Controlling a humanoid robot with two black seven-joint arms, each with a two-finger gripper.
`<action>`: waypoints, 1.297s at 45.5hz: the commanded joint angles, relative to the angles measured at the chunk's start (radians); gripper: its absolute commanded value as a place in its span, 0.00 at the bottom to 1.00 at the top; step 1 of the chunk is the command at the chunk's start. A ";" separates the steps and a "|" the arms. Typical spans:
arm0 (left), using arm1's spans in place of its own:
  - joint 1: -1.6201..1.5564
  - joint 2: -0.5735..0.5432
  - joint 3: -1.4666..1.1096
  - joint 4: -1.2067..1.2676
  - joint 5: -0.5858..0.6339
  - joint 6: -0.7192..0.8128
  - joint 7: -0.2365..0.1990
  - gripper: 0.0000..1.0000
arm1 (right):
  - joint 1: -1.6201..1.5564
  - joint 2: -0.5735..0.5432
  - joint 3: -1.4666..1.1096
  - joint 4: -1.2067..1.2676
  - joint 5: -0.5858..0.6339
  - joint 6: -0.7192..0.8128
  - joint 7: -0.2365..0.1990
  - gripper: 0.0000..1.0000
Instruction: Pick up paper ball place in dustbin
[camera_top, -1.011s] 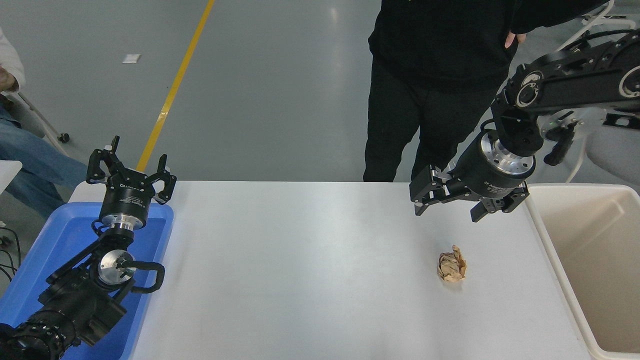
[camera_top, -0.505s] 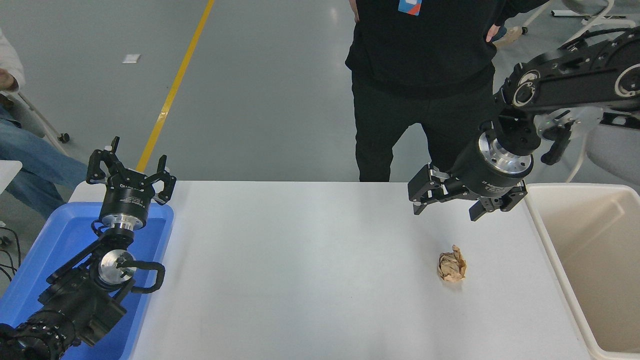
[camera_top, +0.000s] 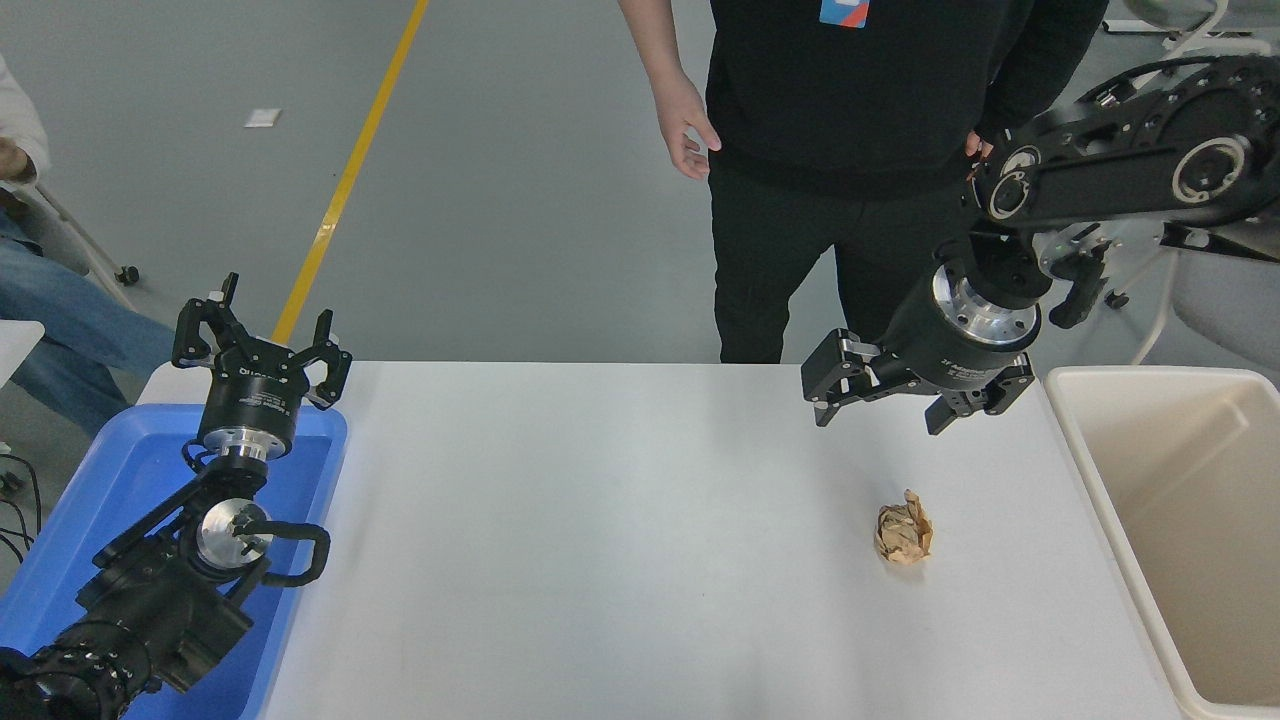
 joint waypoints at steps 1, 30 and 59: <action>0.000 0.000 0.000 0.000 0.000 0.000 0.000 0.99 | -0.070 0.037 -0.010 -0.077 0.000 0.001 0.000 1.00; 0.000 0.000 0.000 0.000 0.000 0.000 0.001 0.99 | -0.187 0.003 -0.096 -0.175 -0.003 -0.011 0.003 1.00; 0.000 0.000 0.000 0.000 0.000 0.000 0.000 0.99 | -0.530 0.014 -0.027 -0.281 0.006 -0.419 0.002 1.00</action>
